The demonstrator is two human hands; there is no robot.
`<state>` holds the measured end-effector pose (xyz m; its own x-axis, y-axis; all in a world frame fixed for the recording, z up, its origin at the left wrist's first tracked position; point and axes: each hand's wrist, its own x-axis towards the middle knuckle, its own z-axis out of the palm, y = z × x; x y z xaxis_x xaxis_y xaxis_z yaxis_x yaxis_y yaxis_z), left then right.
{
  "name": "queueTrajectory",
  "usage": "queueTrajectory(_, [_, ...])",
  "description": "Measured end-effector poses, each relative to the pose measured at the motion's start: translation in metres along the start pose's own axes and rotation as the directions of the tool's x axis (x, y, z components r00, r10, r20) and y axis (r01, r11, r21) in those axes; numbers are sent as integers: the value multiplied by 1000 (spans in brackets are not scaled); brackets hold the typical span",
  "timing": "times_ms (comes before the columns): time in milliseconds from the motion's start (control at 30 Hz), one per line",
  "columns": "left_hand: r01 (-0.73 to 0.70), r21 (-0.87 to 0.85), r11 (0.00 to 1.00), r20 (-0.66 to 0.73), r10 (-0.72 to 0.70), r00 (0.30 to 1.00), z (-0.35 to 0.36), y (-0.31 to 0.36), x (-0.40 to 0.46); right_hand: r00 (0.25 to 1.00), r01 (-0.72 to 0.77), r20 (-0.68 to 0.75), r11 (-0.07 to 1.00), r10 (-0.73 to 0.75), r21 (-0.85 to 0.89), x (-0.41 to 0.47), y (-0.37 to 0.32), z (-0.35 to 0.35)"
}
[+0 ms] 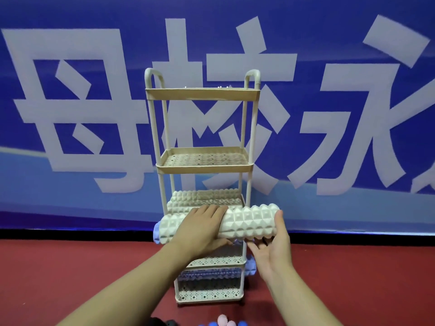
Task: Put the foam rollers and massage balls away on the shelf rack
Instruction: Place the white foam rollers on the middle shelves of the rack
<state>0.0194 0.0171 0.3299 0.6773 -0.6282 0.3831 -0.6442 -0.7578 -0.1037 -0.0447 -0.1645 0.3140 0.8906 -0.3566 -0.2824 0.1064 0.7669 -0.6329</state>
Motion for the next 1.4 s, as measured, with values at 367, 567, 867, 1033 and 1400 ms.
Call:
queueTrajectory(367, [-76,-17,997,44,77,996,32,-36,41,998,57,47,987,-50,-153,26,6,7])
queueTrajectory(567, [-196,82,977,47,193,980,44,-69,72,997,50,74,971,-34,-234,51,12,3])
queueTrajectory(867, [-92,188,978,137,67,988,65,-119,112,990,1,128,906,59,-423,102,18,9])
queueTrajectory(1033, [62,237,969,270,-127,954,81,-129,142,989,-3,128,862,79,-508,123,22,10])
queueTrajectory(1400, [236,96,967,426,-254,868,120,-126,174,997,-24,40,793,60,-609,150,21,-39])
